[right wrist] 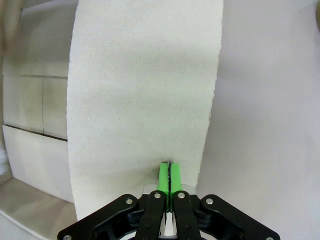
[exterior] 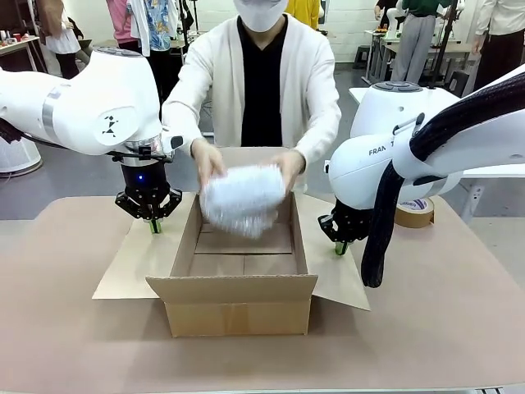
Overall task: Wrap the clocks to prevent damage.
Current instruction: Once the human has placed the objects inside and stepped back, release both hands from the side flaps of the Package Box.
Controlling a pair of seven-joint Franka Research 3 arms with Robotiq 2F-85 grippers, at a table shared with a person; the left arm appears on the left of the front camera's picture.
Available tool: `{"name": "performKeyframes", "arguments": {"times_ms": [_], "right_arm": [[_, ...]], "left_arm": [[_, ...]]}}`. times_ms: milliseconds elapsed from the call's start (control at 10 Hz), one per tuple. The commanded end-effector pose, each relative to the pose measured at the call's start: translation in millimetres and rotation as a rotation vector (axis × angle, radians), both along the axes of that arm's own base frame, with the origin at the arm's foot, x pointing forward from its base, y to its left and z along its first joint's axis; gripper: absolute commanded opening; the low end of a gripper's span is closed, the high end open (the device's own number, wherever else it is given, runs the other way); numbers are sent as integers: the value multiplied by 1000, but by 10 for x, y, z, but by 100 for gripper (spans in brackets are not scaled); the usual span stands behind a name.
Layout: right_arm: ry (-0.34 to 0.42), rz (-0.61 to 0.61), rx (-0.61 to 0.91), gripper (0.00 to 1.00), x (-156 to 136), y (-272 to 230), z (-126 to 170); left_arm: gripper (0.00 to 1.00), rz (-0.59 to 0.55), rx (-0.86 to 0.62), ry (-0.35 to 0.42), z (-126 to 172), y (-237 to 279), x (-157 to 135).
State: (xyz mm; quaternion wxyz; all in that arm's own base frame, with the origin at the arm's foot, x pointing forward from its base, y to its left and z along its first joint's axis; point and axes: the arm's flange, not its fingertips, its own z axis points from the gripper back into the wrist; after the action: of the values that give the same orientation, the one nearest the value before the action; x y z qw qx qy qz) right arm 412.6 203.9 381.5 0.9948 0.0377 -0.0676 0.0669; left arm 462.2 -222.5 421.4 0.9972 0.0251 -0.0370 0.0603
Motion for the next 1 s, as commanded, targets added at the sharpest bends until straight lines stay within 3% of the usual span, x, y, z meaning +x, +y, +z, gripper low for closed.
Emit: {"name": "performKeyframes", "arguments": {"times_ms": [0, 900], "right_arm": [[5, -5, -7, 1, -12, 11, -38], [5, -5, -7, 1, -12, 11, -38]], "left_arm": [[0, 7, -4, -8, 1, -9, -11], [0, 7, -4, -8, 1, -9, -11]]}}
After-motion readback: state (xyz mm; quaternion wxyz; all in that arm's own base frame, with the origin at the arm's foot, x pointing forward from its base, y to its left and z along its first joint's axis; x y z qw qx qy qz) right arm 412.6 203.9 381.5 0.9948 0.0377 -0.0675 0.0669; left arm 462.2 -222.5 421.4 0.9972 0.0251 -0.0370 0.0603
